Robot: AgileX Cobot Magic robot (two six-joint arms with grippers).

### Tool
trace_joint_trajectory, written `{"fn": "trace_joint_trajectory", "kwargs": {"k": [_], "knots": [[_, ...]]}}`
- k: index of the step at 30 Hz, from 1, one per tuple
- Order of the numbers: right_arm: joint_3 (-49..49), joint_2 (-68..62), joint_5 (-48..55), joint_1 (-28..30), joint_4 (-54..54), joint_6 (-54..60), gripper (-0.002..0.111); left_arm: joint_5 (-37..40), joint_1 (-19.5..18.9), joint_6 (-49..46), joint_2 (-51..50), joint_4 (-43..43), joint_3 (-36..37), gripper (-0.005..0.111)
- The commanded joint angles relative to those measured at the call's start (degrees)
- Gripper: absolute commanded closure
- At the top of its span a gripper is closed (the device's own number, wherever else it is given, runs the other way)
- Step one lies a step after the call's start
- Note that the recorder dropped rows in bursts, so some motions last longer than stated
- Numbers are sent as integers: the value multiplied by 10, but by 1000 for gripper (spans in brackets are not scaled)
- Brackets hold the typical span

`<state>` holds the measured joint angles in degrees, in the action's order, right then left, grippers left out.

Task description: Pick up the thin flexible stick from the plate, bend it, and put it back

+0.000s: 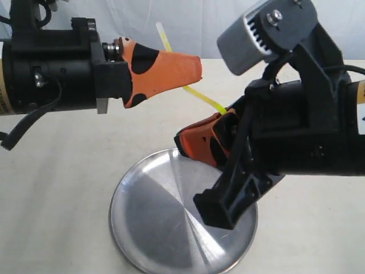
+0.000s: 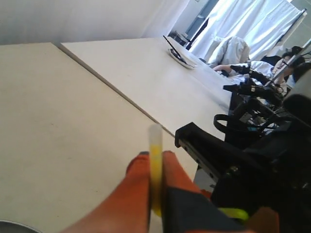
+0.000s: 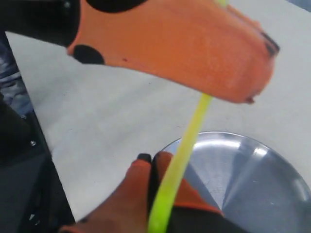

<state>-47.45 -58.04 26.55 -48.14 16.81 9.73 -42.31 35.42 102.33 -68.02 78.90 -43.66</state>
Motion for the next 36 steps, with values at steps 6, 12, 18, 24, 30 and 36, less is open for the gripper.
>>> {"fn": "trace_joint_trajectory", "kwargs": {"k": [6,12,18,24,30,36], "knots": [[-9,-30,-41,1,-237,-217,109,-120,1,-10,-16,-1,9,107],[-9,-85,11,0,-324,-358,109,-136,1,-100,-5,-110,9,107],[-9,-84,29,1,-355,-359,108,-87,1,-99,-1,-85,9,107],[-9,-85,54,1,-334,-367,52,-76,1,-101,3,-105,9,107],[-9,-86,70,1,-330,-364,83,-102,1,-103,4,-133,8,107],[-9,-18,84,1,-257,-297,108,14,1,-134,4,-36,-10,107]]}}
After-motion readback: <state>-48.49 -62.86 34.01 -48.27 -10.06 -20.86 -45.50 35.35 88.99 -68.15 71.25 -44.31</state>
